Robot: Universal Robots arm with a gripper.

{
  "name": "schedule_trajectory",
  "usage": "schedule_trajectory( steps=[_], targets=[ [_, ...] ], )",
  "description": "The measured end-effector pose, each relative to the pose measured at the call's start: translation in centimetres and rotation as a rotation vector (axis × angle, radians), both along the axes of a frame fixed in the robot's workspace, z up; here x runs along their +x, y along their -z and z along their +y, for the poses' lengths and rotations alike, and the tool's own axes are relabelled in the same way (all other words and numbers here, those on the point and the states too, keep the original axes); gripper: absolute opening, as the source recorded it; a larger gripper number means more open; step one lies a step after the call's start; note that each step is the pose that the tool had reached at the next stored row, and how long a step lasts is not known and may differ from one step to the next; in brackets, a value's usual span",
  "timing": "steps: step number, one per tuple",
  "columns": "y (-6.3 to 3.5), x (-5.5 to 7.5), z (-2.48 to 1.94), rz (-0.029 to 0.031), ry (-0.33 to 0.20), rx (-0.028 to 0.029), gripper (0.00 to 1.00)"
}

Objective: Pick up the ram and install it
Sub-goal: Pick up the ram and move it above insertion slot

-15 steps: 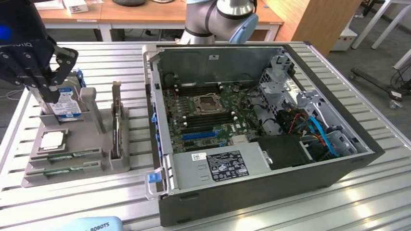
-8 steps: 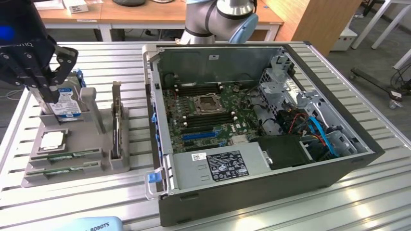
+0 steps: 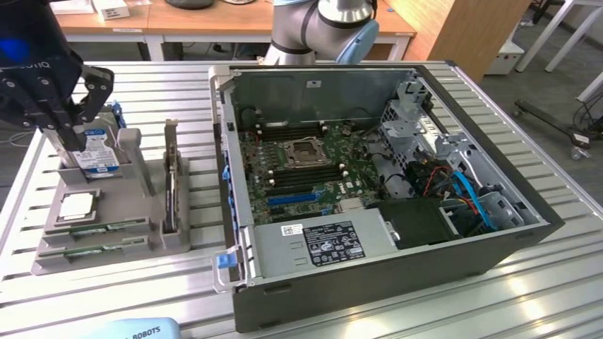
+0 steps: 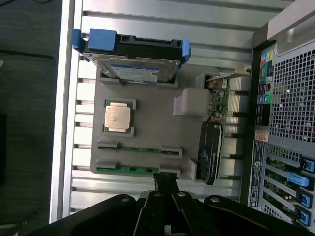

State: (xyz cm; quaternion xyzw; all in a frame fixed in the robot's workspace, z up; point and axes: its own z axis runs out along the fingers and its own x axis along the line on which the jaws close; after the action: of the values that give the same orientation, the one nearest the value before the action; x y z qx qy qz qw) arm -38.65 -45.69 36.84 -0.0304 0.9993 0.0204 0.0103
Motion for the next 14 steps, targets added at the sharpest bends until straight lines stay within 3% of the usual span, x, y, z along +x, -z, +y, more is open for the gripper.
schedule_trajectory(
  steps=[14],
  targets=[
    [0.04,0.00,0.00,0.0000,-0.167,0.0000,0.10]
  ],
)
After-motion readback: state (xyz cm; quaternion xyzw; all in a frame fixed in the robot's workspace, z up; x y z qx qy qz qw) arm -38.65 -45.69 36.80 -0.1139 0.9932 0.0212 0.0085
